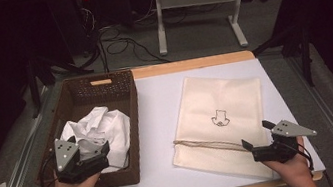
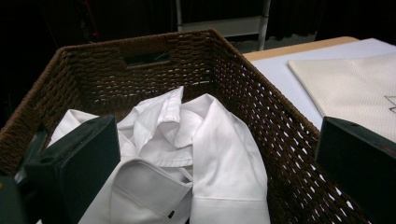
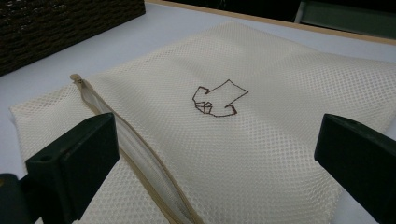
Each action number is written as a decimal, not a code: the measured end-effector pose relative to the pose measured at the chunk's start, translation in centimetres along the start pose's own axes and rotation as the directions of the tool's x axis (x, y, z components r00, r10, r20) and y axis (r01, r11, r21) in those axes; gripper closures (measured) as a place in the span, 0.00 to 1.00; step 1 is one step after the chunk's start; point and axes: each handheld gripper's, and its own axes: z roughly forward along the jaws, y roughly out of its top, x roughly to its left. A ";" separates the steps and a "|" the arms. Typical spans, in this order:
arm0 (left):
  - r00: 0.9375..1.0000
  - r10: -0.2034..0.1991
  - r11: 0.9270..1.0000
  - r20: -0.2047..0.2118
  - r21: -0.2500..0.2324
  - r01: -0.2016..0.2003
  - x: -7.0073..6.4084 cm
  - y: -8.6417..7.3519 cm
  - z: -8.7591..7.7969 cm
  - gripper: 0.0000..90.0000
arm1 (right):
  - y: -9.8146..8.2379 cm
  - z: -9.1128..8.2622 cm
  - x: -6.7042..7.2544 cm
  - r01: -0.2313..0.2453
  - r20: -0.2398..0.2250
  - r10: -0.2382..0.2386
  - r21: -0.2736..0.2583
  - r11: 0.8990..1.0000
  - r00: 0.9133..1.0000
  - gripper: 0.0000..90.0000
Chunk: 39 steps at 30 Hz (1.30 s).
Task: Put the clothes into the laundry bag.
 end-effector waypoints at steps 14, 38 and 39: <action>0.997 -0.046 0.999 0.069 -0.017 0.047 0.1 3.2 2.2 0.01 | -0.2 0.0 -0.3 -0.034 0.001 0.034 0.001 0.999 0.999 0.00; 0.991 -0.112 0.862 -0.071 0.490 0.132 7.2 3.8 10.4 0.00 | -0.3 0.5 0.1 -0.027 -0.011 0.027 0.028 0.999 1.000 0.00; 0.991 -0.112 0.862 -0.071 0.490 0.132 7.2 3.8 10.4 0.00 | -0.3 0.5 0.0 -0.019 -0.013 0.020 0.027 0.999 1.000 0.00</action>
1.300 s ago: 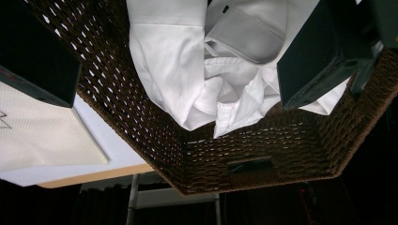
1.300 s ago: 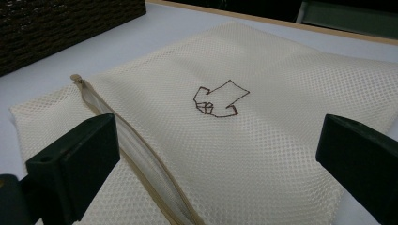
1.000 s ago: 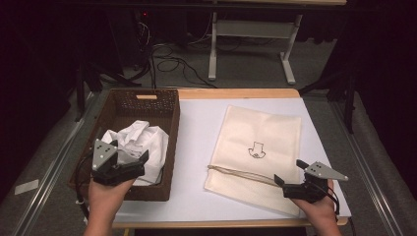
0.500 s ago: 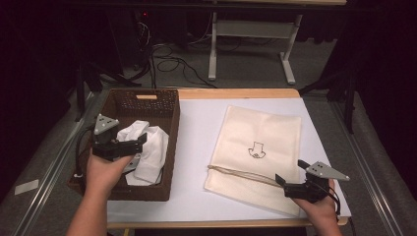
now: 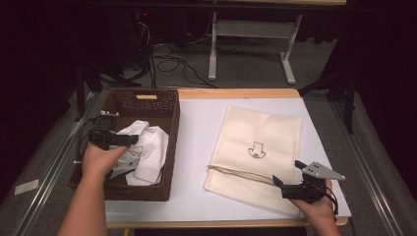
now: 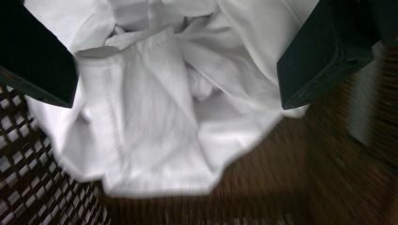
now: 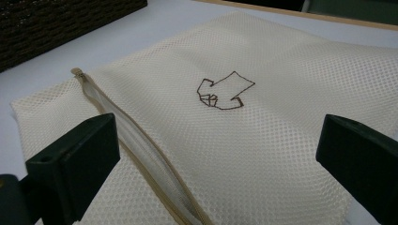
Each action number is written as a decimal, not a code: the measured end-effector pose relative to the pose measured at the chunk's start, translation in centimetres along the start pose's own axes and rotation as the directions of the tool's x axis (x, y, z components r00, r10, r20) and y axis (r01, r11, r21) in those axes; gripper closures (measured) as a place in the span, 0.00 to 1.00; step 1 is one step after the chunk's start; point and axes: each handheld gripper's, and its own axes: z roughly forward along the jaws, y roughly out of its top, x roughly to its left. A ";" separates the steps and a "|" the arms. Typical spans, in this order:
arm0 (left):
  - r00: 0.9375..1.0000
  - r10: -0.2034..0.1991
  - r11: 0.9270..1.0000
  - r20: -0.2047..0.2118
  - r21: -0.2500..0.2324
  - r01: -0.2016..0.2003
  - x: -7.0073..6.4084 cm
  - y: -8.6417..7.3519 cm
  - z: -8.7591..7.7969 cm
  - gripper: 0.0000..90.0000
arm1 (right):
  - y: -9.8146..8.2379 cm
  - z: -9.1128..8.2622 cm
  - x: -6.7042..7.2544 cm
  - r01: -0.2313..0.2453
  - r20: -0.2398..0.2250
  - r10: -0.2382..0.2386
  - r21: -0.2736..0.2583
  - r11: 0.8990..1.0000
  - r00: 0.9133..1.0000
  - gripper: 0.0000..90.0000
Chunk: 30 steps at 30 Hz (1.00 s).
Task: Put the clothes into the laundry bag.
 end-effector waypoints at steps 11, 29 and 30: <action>0.988 0.011 0.936 0.153 0.347 -0.064 -1.3 -1.8 6.5 0.00 | -0.1 0.3 0.1 0.002 -0.007 -0.001 0.013 1.000 1.000 0.00; 0.986 0.160 0.878 0.051 0.449 -0.166 -2.7 -2.8 8.1 0.07 | -0.1 0.3 0.4 0.000 -0.012 0.000 0.022 1.000 1.000 0.00; 0.986 0.159 0.879 0.048 0.448 -0.163 -2.6 -2.8 8.0 0.08 | -0.1 0.3 0.4 -0.004 -0.013 0.005 0.023 1.000 1.000 0.00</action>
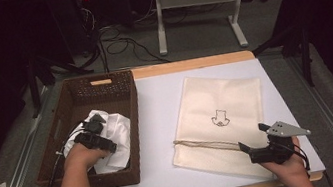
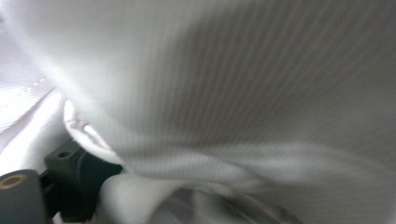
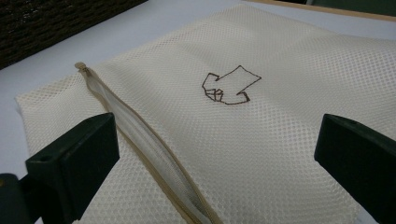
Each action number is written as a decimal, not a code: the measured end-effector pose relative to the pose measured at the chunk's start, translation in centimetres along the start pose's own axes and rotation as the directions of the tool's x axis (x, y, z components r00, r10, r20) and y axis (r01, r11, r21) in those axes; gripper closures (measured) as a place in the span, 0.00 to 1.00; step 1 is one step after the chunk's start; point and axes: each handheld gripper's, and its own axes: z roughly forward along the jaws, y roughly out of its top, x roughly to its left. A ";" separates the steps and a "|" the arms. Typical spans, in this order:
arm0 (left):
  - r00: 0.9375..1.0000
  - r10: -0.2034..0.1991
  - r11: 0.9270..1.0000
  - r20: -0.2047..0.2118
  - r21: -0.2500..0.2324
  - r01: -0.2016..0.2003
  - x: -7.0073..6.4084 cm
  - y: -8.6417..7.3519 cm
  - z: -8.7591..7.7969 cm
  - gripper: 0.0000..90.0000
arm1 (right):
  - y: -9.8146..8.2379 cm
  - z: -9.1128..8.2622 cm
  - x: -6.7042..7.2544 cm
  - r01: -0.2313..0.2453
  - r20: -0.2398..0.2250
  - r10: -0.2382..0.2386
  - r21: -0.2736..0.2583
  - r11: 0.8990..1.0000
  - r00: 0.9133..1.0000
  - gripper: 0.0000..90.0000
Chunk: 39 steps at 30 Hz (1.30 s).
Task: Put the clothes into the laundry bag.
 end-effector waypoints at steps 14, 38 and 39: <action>0.997 0.055 0.998 -0.057 -0.038 -0.057 -0.3 -0.3 -0.8 0.41 | 0.0 0.0 0.0 0.002 0.000 -0.002 -0.001 1.000 1.000 0.01; 1.000 0.021 0.960 -0.008 -0.278 -0.022 0.0 -1.1 -3.6 0.80 | -0.1 0.1 -0.3 -0.015 -0.001 0.016 0.009 1.000 1.000 0.03; 1.000 0.019 0.958 -0.009 -0.287 -0.021 0.0 -1.2 -3.7 0.80 | -0.1 0.1 -0.4 -0.015 -0.001 0.015 0.008 1.000 1.000 0.03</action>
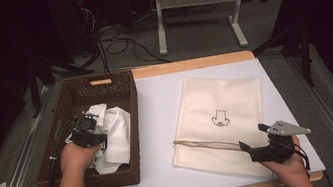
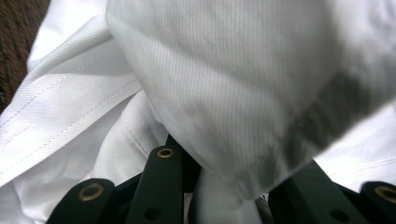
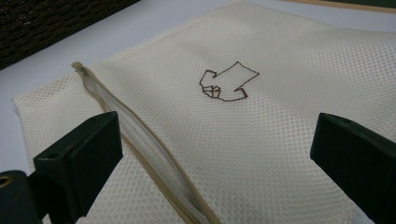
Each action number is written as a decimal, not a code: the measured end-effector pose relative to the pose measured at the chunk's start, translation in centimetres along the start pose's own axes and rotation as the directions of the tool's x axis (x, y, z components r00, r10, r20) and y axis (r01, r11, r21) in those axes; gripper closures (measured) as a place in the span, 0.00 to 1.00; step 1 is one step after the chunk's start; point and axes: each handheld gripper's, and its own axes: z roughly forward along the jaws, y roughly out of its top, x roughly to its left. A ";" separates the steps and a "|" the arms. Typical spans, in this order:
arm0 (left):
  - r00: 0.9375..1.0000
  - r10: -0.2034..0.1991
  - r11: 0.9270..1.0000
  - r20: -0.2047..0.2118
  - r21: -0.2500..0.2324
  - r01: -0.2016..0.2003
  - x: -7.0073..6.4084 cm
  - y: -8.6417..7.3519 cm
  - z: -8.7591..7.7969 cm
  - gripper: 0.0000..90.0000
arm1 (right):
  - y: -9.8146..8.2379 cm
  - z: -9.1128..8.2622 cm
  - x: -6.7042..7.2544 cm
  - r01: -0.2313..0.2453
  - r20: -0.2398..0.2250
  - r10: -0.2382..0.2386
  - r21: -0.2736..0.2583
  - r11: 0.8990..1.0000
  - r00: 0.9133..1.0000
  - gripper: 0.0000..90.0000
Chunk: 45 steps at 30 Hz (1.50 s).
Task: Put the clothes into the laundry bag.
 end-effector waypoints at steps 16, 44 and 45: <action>1.000 -0.004 0.954 -0.025 -0.301 -0.004 0.1 -0.7 -3.1 0.81 | 0.0 -0.1 0.0 -0.008 0.003 0.008 -0.002 1.000 1.000 0.03; 0.993 -0.108 0.744 -0.041 -0.666 0.053 0.7 -3.0 -6.8 0.82 | -0.1 -0.1 0.0 -0.008 0.007 0.008 -0.009 1.000 1.000 0.03; 0.993 -0.112 0.733 -0.045 -0.679 0.052 0.7 -3.1 -6.9 0.82 | -0.1 -0.1 0.0 -0.008 0.007 0.008 -0.009 1.000 1.000 0.03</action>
